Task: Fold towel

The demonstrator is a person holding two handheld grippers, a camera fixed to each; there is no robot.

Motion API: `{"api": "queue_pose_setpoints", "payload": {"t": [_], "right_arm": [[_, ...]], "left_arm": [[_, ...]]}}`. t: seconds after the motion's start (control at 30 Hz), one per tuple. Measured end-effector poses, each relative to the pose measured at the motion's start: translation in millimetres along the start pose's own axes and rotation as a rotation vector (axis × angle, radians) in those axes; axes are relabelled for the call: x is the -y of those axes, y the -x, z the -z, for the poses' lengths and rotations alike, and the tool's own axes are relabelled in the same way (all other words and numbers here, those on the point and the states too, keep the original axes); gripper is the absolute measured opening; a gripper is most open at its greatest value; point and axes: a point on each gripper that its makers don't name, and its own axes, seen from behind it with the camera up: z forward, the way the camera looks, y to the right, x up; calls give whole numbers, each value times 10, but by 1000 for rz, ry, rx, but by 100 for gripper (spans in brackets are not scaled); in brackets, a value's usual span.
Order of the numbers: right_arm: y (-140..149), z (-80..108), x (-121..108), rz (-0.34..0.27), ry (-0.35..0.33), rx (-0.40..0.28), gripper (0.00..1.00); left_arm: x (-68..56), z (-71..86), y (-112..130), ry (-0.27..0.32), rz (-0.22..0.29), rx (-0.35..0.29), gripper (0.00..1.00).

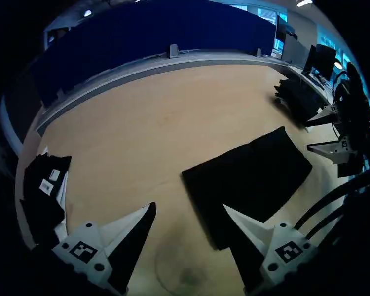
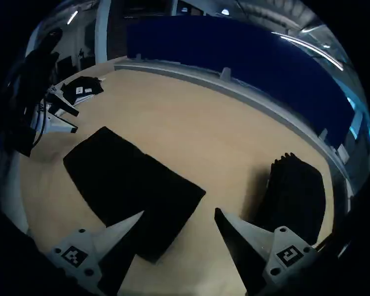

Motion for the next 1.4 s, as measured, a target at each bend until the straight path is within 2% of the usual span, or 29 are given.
{"api": "queue_pose_setpoints", "payload": {"t": [0.33, 0.47, 0.63, 0.9, 1.1, 1.17, 1.3, 1.4], "right_arm": [[340, 145, 307, -9, -63, 43, 100], [429, 192, 401, -12, -80, 52, 100], [510, 192, 445, -14, -94, 64, 100], [620, 143, 470, -16, -127, 84, 100], [674, 115, 525, -2, -179, 102, 90], [698, 108, 535, 11, -195, 113, 90], [746, 100, 534, 45, -212, 134, 82], [787, 101, 547, 68, -229, 150, 69]], "left_arm": [[-19, 489, 645, -42, 98, 19, 90], [-36, 635, 870, -52, 131, 29, 90], [-20, 740, 1024, -70, 150, 34, 90], [2, 823, 1103, -84, 171, 29, 90], [44, 892, 1156, -105, 184, 23, 90], [63, 924, 1179, -115, 191, 21, 90], [110, 994, 1243, -135, 212, 18, 90], [144, 1051, 1305, -150, 231, 16, 90]]}}
